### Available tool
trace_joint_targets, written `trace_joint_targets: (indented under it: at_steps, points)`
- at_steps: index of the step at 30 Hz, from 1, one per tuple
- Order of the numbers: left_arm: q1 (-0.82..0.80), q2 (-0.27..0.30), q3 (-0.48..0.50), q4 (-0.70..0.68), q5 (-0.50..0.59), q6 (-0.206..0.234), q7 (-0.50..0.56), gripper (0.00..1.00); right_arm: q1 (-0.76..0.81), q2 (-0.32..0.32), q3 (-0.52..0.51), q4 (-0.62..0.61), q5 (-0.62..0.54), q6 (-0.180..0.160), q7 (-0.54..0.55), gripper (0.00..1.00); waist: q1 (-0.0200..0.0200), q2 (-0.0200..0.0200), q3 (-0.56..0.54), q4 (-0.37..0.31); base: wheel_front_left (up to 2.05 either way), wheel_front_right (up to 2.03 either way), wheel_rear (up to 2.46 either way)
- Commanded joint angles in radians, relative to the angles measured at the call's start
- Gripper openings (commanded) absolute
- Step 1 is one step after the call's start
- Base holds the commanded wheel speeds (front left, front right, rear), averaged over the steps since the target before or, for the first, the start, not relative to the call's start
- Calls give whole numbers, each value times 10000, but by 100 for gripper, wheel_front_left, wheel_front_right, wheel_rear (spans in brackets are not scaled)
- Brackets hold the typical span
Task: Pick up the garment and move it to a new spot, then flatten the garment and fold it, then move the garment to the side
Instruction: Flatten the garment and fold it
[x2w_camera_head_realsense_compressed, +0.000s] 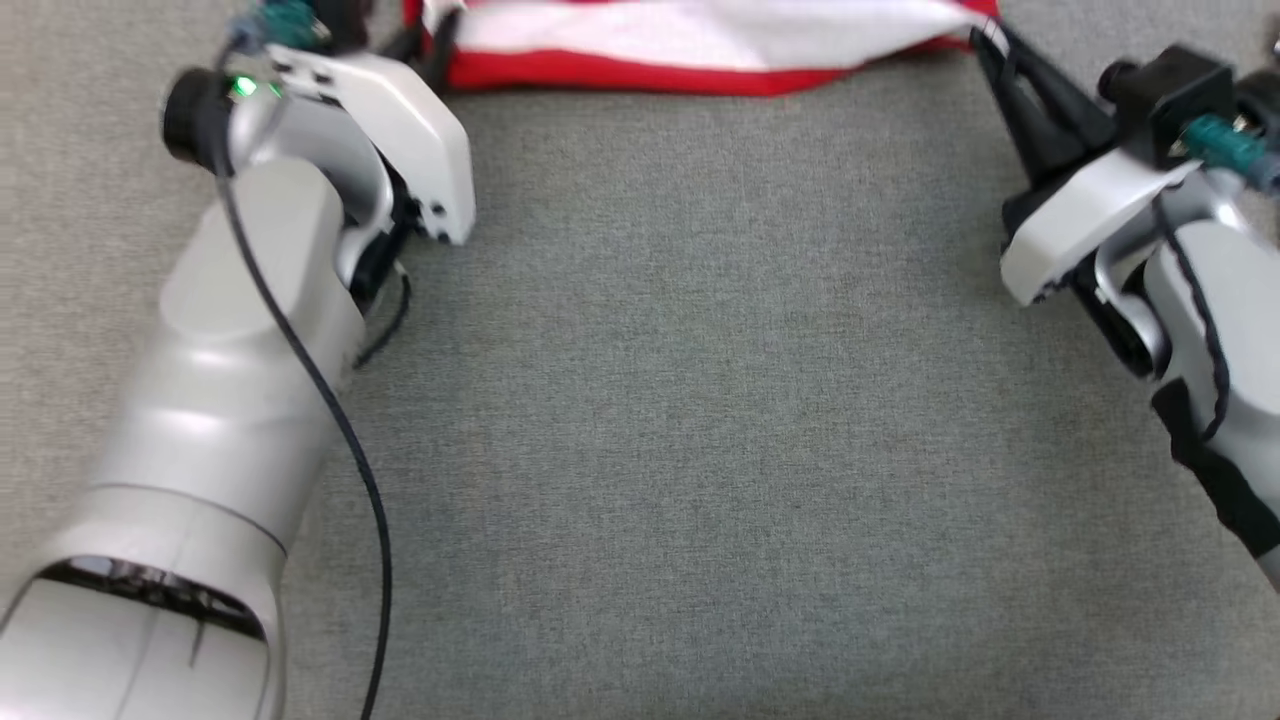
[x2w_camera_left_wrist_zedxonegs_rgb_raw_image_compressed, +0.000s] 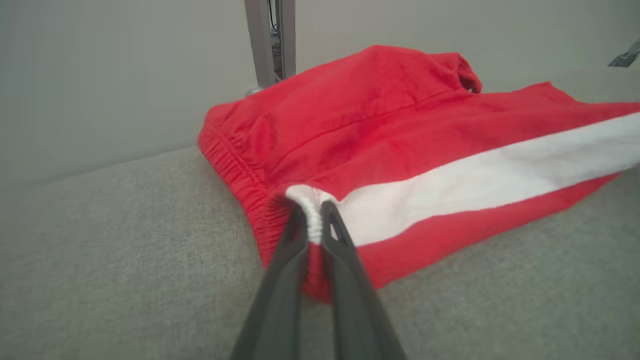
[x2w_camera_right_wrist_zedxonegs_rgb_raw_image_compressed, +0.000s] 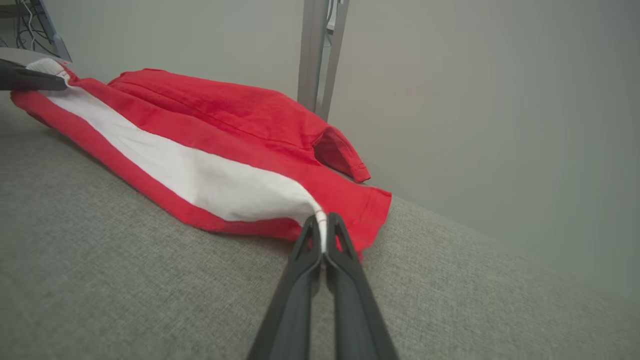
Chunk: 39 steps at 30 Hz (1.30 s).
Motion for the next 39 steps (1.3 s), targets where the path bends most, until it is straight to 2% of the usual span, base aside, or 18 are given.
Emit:
trace_joint_targets:
  at_steps: [1, 8, 17, 24, 28, 39]
  points:
    - [271, 107, -284, -110, -101, -52, 200, 0, 145, -129, 266, 190, 194, -3, -41, 0, -1, 0, -177, 86, 0, 0, 0]
    - [1166, 665, -1877, -752, -331, -36, 971, 0, 91, -131, 1772, 1239, 1661, -3, 702, 0, -1, 0, -705, 71, 0, 0, 0]
    - [1489, 1312, -2899, -1198, -487, -38, 1259, 0, -287, -522, 3359, 1374, 2833, -4, 1437, 0, -1, 0, -1213, 53, 0, 0, 0]
    - [1822, 1667, -3984, -1951, -1018, -39, 1808, 0, -200, -1233, 4860, 632, 4382, -4, 2862, 0, -1, 0, -1681, 120, 0, 0, 0]
    - [2012, 2066, -4553, -2385, -1288, -37, 1999, 0, -176, -1717, 5508, 83, 5339, -4, 3751, 0, -1, 0, -1930, 142, 0, 0, 0]
    - [2771, 2701, -5473, -3382, -2067, -30, 2839, 0, 252, -2918, 6225, -1409, 6739, -5, 5404, 0, -1, 0, -2694, 350, 0, 0, 0]
